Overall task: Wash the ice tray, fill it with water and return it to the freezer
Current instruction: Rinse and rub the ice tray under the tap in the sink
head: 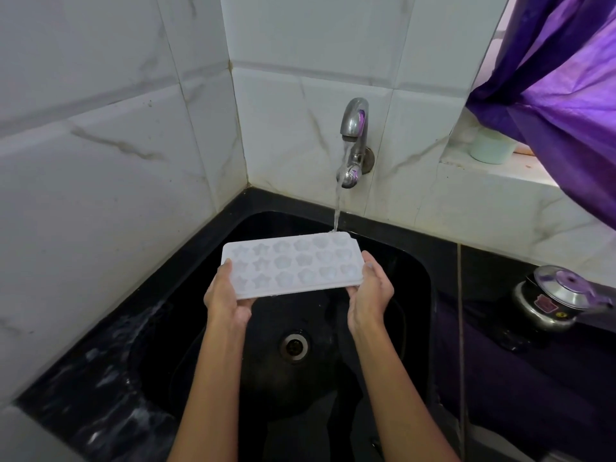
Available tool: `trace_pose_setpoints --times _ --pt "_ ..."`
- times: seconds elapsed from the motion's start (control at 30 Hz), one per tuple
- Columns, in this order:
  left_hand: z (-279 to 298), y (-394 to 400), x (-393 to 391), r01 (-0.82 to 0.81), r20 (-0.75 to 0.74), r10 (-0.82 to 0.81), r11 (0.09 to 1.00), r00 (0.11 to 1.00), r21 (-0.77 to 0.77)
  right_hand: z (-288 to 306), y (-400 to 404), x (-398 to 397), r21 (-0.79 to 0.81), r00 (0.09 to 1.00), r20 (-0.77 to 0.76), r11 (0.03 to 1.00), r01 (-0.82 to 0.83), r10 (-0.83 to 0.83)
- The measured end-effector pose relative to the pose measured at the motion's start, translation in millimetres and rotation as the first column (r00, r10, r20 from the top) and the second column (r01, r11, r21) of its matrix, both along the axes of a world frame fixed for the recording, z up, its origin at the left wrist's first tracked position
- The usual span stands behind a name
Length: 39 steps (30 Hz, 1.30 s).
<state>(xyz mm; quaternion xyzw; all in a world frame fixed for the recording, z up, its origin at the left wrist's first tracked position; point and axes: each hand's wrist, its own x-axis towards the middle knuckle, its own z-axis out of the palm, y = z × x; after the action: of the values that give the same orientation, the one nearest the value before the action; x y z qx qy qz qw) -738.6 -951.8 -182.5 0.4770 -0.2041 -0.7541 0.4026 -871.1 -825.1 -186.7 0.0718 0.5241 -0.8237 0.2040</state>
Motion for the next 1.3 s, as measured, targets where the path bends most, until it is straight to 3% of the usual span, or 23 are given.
trace_pose_setpoints --times 0.33,0.67,0.9,1.3 --pt "5.1 -18.9 18.2 -0.036 -0.028 0.035 0.999 0.999 -0.024 13.9 -21.7 5.8 -0.016 0.991 -0.048 0.992 -0.125 0.124" --pt "16.5 -41.4 -10.3 0.208 -0.026 -0.210 0.975 0.977 -0.072 23.9 -40.1 -27.8 0.016 0.999 -0.028 0.999 -0.045 0.046" --pt "18.6 -42.0 -38.9 0.282 0.004 -0.282 0.956 0.959 -0.079 23.2 -32.6 -47.1 0.001 0.999 -0.035 1.000 0.026 -0.026" --pt "19.5 -59.0 -35.5 0.183 0.022 -0.182 0.977 0.983 -0.111 23.0 -51.4 -45.4 -0.025 0.999 -0.028 0.999 -0.043 0.042"
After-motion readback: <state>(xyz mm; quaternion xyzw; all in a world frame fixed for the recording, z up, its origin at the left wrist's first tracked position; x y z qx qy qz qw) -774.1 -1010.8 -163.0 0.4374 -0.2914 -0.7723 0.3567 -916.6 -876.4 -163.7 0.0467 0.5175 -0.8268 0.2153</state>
